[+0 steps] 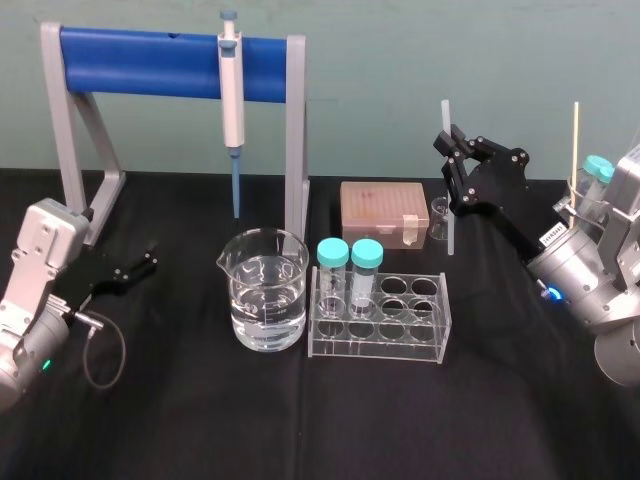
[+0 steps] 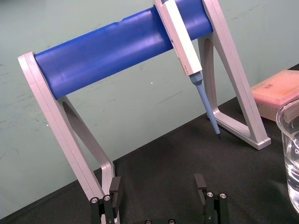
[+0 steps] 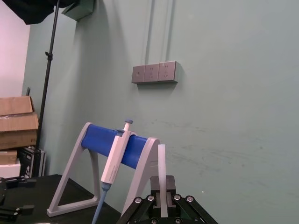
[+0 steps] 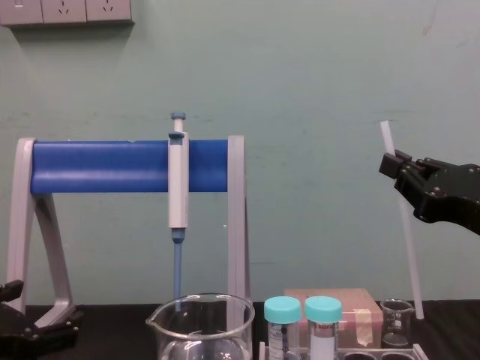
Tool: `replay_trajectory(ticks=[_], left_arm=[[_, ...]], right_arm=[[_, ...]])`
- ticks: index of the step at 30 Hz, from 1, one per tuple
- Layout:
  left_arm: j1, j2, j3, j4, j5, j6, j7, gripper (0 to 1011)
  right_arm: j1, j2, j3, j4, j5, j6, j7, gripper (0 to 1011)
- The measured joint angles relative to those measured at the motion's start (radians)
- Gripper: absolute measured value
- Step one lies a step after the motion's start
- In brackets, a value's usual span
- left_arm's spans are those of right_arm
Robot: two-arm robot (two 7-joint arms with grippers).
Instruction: Pick up the stirring rod with one hand, then place it down.
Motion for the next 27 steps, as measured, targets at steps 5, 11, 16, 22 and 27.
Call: replay_trajectory(ticks=[5,11,16,22,27], left_arm=[[0.0,0.0,0.0,0.0,0.0,0.0,0.0,1000],[0.0,0.0,0.0,0.0,0.0,0.0,0.0,1000],[0.0,0.0,0.0,0.0,0.0,0.0,0.0,1000],[0.0,0.0,0.0,0.0,0.0,0.0,0.0,1000],[0.0,0.0,0.0,0.0,0.0,0.0,0.0,1000]], right_arm=[[0.0,0.0,0.0,0.0,0.0,0.0,0.0,69],[0.0,0.0,0.0,0.0,0.0,0.0,0.0,70],[0.0,0.0,0.0,0.0,0.0,0.0,0.0,70],[0.0,0.0,0.0,0.0,0.0,0.0,0.0,70],[0.0,0.0,0.0,0.0,0.0,0.0,0.0,69]])
